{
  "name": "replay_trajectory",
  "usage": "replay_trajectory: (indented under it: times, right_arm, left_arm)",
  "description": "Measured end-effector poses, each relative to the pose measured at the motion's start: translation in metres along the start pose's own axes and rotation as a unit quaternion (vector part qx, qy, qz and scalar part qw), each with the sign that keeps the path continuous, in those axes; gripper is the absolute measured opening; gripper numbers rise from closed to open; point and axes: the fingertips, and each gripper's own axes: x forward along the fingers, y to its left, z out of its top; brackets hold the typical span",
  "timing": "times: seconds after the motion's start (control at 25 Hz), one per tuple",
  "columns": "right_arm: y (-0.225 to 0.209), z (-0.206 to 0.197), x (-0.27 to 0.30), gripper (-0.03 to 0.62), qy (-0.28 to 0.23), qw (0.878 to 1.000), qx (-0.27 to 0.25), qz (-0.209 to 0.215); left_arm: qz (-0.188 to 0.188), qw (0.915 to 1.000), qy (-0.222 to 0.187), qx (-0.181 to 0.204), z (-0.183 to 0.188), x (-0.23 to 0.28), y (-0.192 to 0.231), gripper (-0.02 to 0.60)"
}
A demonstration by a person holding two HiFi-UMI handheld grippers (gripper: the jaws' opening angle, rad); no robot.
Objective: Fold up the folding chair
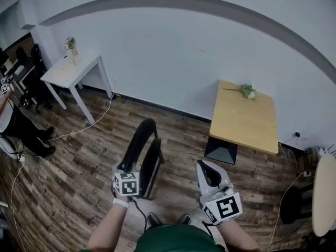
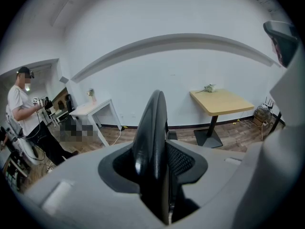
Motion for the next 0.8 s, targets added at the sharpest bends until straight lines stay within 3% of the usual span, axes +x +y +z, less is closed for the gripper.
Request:
replay_trajectory:
  times: [0.8]
  right_arm:
    - [-0.001,-0.011,0.023,0.003,0.014,1.0,-0.001,-0.008]
  left_arm:
    - [0.009,0.9999,0.003,0.004,-0.001,0.005,0.013,0.176]
